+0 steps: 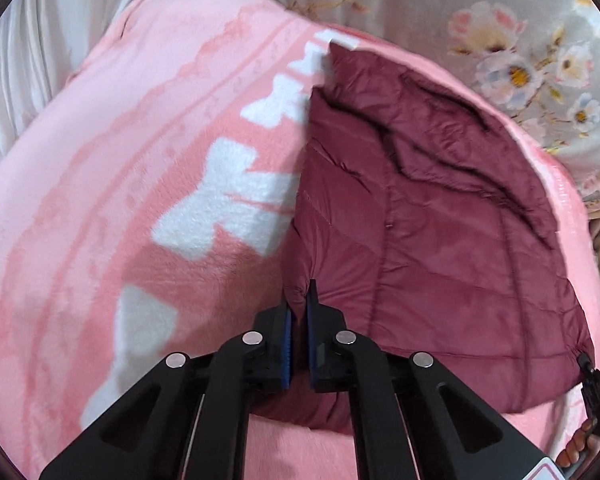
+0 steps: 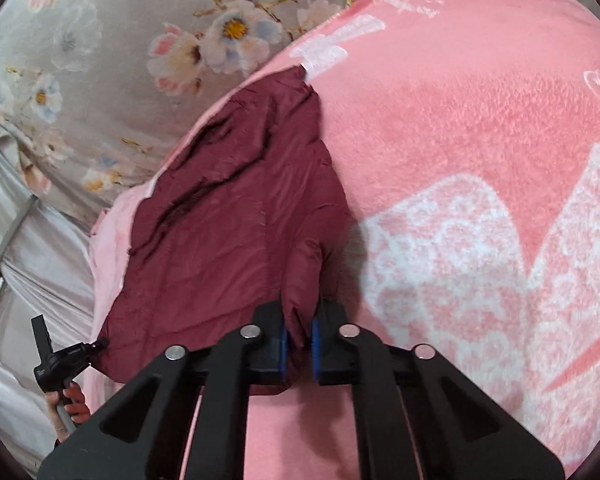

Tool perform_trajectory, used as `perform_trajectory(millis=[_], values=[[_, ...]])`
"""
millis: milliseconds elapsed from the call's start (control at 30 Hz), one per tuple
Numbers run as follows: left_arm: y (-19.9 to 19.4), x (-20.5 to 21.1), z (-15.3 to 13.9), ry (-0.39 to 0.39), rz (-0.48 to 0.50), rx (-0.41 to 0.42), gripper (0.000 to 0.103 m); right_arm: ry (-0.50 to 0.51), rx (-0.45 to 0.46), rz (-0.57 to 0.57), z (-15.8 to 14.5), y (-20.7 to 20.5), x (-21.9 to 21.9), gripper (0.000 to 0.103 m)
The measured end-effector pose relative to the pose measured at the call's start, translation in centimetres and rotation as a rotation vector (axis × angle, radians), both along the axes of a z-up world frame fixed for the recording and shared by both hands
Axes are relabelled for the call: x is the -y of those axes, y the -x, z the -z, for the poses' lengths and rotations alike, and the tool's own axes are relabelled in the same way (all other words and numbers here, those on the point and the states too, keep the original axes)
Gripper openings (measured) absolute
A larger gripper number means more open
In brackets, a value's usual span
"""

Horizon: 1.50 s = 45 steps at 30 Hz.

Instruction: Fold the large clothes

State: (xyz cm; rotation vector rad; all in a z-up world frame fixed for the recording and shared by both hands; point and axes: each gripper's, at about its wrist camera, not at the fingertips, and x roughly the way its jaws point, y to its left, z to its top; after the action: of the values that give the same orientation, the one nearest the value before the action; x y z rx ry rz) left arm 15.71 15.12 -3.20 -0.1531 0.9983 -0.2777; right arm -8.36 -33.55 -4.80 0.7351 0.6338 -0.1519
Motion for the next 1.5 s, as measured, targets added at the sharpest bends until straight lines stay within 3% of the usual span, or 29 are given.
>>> perform_trajectory(millis=[100, 267, 400, 567, 667, 800, 1000, 1167, 1300, 1400, 1433, 1467, 1500], values=[[2.7, -1.3, -2.7, 0.047, 0.025, 0.039, 0.002, 0.055, 0.089, -0.017, -3.0, 3.6, -1.3, 0.004], [10.4, -5.5, -7.7, 0.124, 0.073, 0.121, 0.002, 0.157, 0.257, -0.080, -7.9, 11.9, -4.4, 0.004], [15.4, -8.9, -11.4, 0.182, 0.057, 0.168, 0.002, 0.228, 0.380, -0.122, -12.8, 17.1, -6.3, 0.004], [16.1, -9.1, -17.2, 0.210, 0.044, 0.294, 0.002, 0.256, 0.456, -0.078, -17.9, 15.6, -5.6, 0.004], [11.9, -6.3, -18.8, 0.169, 0.047, 0.318, 0.003, 0.277, 0.427, -0.026, -18.6, 10.5, -3.9, 0.004], [3.7, -2.1, -17.2, 0.034, 0.026, 0.279, 0.004, 0.240, 0.299, 0.057, -16.7, 1.8, -0.8, 0.004], [-7.0, 4.6, -9.0, -0.172, -0.007, 0.135, 0.007, 0.221, 0.099, 0.136, -10.1, -7.7, 1.5, 0.004], [-11.3, 6.3, -1.7, -0.248, -0.050, 0.034, 0.015, 0.265, -0.011, 0.162, -5.6, -12.2, 2.0, 0.005], [-12.2, 6.4, -0.2, -0.222, -0.060, 0.033, 0.016, 0.257, -0.027, 0.195, -4.0, -13.3, 2.4, 0.009], [-11.6, 6.4, -1.6, -0.228, -0.052, 0.074, 0.016, 0.225, 0.023, 0.223, -4.5, -12.3, 2.4, 0.018], [-11.2, 6.3, -2.4, -0.229, -0.049, 0.096, 0.016, 0.224, 0.041, 0.236, -5.0, -11.7, 2.3, 0.030], [-10.6, 6.0, -3.5, -0.221, -0.051, 0.127, 0.017, 0.241, 0.075, 0.273, -5.7, -10.6, 2.0, 0.048], [-10.2, 5.7, -4.4, -0.221, -0.063, 0.154, 0.023, 0.253, 0.098, 0.290, -6.3, -10.1, 1.7, 0.054]])
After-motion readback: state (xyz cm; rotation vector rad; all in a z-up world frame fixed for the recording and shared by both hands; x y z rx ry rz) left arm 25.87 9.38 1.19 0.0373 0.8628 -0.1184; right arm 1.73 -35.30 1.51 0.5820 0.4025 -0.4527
